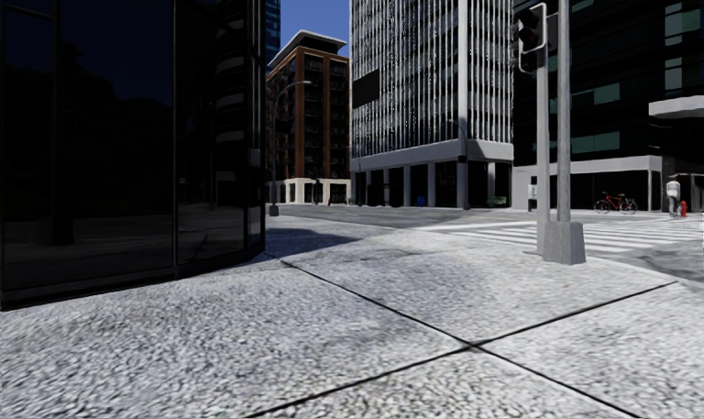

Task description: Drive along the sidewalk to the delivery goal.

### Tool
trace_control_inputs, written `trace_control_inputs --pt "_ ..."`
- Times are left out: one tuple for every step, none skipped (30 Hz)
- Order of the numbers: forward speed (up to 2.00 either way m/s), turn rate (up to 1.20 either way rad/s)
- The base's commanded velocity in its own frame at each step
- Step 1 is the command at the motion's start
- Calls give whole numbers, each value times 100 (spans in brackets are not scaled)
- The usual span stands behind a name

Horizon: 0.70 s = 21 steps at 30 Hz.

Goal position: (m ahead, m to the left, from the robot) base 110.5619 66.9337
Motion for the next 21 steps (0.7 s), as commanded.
trace_control_inputs --pt "200 0" --pt "200 0" --pt "200 0" --pt "200 0" --pt "200 0" --pt "200 0" --pt "200 0" --pt "200 0" --pt "200 0" --pt "200 0" --pt "200 0" --pt "200 0" --pt "200 0" --pt "200 0" --pt "200 0" --pt "200 0" --pt "200 0" --pt "200 0" --pt "200 0" --pt "200 0" --pt "200 0"
